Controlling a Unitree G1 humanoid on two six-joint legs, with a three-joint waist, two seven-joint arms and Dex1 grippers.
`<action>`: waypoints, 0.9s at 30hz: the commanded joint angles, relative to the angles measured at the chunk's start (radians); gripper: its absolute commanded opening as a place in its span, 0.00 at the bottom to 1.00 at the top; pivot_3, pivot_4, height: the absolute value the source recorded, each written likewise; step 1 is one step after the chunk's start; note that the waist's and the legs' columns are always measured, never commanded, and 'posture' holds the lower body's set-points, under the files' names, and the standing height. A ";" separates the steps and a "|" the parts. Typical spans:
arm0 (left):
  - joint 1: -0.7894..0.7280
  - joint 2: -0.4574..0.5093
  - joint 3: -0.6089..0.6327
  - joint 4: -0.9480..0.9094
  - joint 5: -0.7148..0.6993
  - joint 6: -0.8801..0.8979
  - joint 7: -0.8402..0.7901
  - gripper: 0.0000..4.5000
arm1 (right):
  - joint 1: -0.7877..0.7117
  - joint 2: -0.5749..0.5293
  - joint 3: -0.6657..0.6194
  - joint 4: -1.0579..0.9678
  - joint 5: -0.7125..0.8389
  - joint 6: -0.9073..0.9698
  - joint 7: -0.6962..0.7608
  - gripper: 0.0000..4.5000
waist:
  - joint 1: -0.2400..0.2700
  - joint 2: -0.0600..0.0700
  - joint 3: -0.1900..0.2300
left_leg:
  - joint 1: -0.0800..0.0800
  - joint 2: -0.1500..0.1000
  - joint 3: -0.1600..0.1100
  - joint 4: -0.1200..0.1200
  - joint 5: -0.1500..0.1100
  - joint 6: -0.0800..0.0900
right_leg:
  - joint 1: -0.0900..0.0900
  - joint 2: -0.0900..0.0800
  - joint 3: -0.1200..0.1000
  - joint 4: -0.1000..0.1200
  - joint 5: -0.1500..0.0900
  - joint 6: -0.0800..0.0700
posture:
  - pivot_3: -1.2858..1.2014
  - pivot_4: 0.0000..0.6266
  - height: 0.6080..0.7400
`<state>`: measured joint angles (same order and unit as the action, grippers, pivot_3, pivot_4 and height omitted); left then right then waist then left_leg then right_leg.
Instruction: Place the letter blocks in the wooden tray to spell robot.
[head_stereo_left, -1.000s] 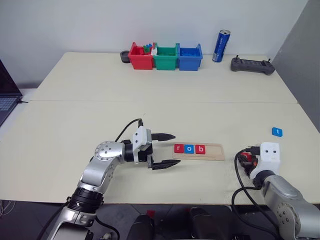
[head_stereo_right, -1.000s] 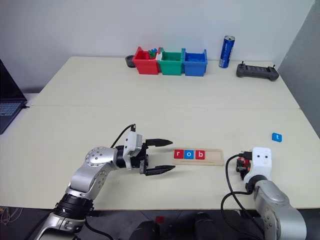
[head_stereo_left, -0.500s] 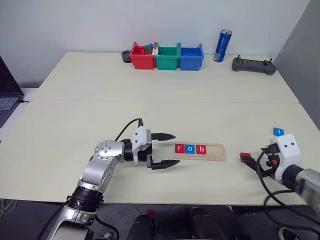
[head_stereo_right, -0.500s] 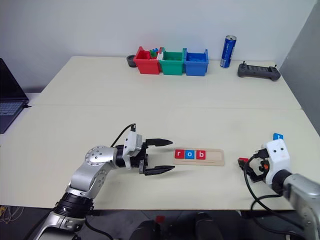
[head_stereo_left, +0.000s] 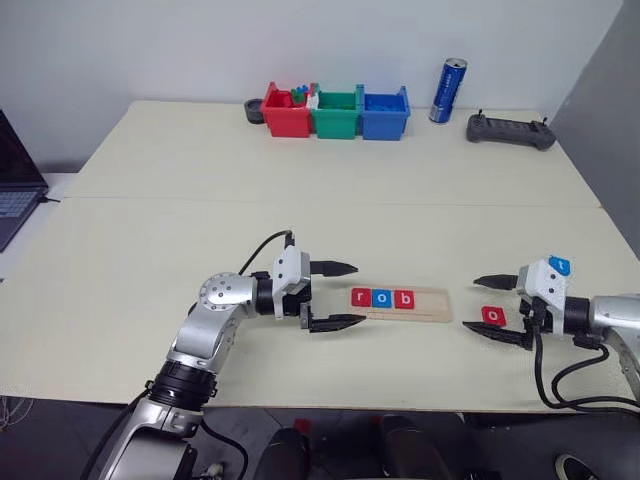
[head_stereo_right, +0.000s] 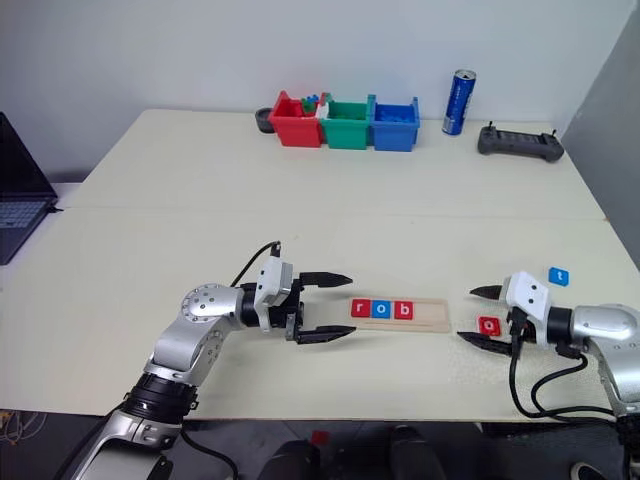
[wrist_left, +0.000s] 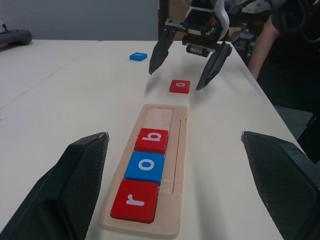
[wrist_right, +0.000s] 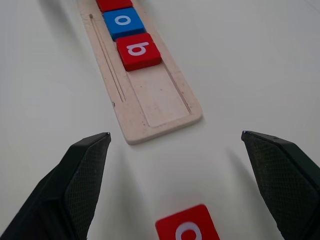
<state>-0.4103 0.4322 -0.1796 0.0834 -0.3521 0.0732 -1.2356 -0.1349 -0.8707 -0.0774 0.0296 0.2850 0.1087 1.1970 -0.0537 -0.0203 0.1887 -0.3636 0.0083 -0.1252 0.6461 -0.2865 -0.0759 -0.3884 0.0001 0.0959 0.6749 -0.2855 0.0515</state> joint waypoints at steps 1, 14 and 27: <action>-0.011 -0.001 0.005 -0.024 -0.006 -0.013 -0.002 1.00 | -0.013 -0.024 0.010 0.051 -0.009 -0.056 0.058 0.99 | 0.006 0.000 0.000 | 0.000 0.000 0.000 0.000 0.000 0.000 | 0.000 0.000 0.000 0.000 0.000 0.000 | 0.52 0.24 1.00; -0.001 0.009 0.008 -0.034 -0.009 -0.009 -0.005 1.00 | -0.049 -0.066 0.025 0.293 -0.065 -0.189 0.124 0.99 | 0.008 0.000 0.000 | 0.001 -0.001 0.001 0.000 0.000 0.000 | 0.000 -0.002 0.000 0.001 0.000 0.000 | 0.52 0.24 1.00; 0.000 0.018 0.008 -0.037 -0.009 -0.012 -0.010 1.00 | -0.099 -0.041 0.034 0.365 -0.076 -0.206 0.110 0.48 | 0.005 0.000 0.000 | 0.001 -0.001 0.000 0.002 0.000 0.000 | 0.001 -0.002 0.000 0.003 0.000 0.000 | 0.52 0.24 1.00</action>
<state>-0.4040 0.4456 -0.1796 0.0812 -0.3523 0.0749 -1.2381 -0.2195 -0.9113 -0.0340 0.3803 0.2203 -0.0951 1.3254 -0.0485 -0.0200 0.1885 -0.3626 0.0071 -0.1247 0.6485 -0.2864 -0.0760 -0.3877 -0.0016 0.0962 0.6777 -0.2854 0.0514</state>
